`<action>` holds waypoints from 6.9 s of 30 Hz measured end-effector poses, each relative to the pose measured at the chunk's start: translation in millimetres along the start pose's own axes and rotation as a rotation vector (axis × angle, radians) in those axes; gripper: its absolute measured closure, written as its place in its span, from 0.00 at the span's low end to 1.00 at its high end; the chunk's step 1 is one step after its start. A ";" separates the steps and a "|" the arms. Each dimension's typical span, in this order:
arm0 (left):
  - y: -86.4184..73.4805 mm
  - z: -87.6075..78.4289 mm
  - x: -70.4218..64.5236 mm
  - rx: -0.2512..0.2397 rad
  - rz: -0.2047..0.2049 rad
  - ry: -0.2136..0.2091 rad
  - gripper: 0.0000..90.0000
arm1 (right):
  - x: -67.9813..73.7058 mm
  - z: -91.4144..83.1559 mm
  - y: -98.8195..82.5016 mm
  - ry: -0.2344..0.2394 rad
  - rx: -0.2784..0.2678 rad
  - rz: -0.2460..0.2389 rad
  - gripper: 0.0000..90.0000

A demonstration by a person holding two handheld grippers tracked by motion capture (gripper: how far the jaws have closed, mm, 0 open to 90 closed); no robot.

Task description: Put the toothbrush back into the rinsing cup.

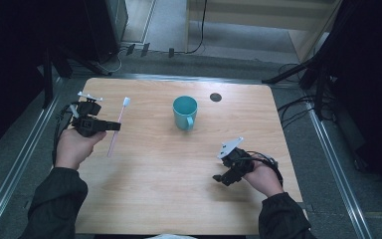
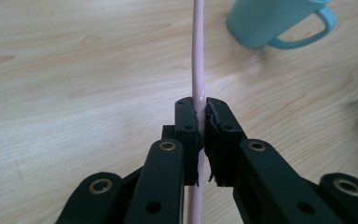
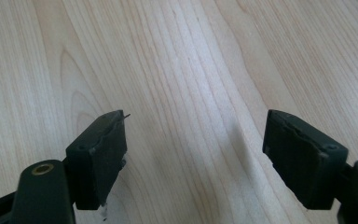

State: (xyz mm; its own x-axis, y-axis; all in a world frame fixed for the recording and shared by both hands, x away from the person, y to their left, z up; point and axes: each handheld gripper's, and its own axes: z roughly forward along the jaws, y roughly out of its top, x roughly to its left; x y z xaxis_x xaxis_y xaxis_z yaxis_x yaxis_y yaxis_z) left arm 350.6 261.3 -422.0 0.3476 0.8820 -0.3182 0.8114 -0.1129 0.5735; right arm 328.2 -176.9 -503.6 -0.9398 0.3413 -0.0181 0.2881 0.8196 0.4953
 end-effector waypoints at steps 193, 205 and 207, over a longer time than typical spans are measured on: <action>89.1 150.7 -114.9 -0.184 0.252 -0.019 0.80 | 0.5 0.8 2.9 0.012 -0.006 -0.036 0.24; 88.8 107.2 -119.9 -0.118 0.325 -0.021 0.64 | 0.8 1.5 3.0 0.011 0.005 -0.038 0.24; 84.9 97.5 -118.3 -0.096 0.333 -0.032 0.62 | 0.8 2.0 2.9 0.012 0.009 -0.038 0.24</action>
State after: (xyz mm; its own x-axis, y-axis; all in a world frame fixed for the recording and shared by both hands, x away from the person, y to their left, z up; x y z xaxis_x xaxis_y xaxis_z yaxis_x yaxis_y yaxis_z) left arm 424.2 102.8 -409.3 0.6017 0.7890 -0.1244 0.6036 -0.3471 0.7177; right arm 328.6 -173.4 -503.9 -0.9522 0.3044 -0.0260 0.2540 0.8360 0.4863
